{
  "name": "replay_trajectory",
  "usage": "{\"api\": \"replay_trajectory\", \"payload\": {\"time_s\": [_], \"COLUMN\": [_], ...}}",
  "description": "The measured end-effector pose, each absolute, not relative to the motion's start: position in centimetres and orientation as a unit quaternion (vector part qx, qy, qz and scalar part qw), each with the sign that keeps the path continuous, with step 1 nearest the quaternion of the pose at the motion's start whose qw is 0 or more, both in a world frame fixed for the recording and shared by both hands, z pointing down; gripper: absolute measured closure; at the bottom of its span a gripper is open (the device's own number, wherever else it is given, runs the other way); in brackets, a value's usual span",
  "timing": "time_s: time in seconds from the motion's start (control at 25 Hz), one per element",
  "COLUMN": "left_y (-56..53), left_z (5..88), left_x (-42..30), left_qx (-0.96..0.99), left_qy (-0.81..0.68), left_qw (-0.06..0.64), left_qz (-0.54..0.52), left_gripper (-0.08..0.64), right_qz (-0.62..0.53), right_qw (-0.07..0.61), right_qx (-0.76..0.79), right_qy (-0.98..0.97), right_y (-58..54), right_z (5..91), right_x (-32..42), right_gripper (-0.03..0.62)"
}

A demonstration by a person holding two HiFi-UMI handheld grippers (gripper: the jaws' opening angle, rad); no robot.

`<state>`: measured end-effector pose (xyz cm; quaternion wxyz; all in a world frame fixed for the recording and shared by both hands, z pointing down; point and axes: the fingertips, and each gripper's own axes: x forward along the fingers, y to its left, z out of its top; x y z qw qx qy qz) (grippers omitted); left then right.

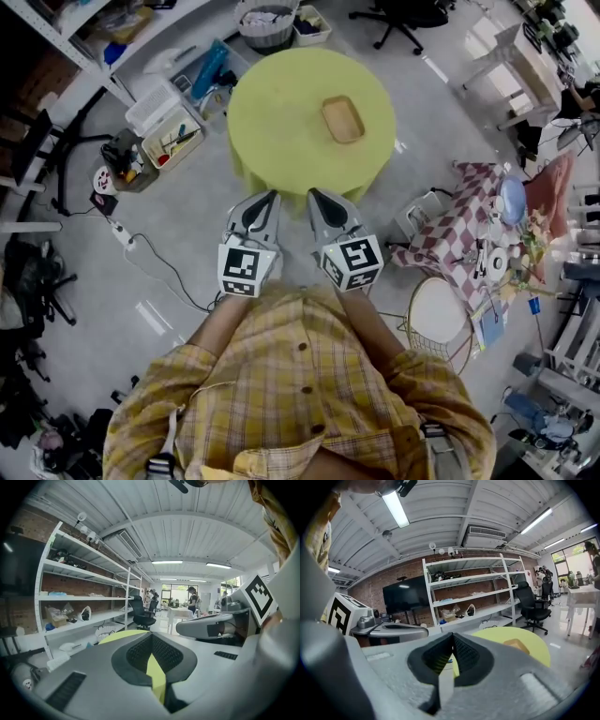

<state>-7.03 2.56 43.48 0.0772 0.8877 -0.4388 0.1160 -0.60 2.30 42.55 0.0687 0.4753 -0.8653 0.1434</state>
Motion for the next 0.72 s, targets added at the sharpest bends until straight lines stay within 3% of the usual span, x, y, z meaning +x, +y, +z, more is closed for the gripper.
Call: {"api": "replay_trajectory", "payload": {"time_s": [0.72], "left_y": [-5.8], "left_z": [44.1], "left_x": [-11.0], "left_qx": [0.901], "left_qy": [-0.41], "left_qw": [0.092], "left_qz": [0.11], "left_gripper": [0.557], "right_qz": [0.135], "right_qw": [0.097], "right_qx": [0.508], "right_qy": [-0.845], "right_y": [-5.2], "right_z": [42.5], "right_x": [-4.1], "right_gripper": [0.594]}}
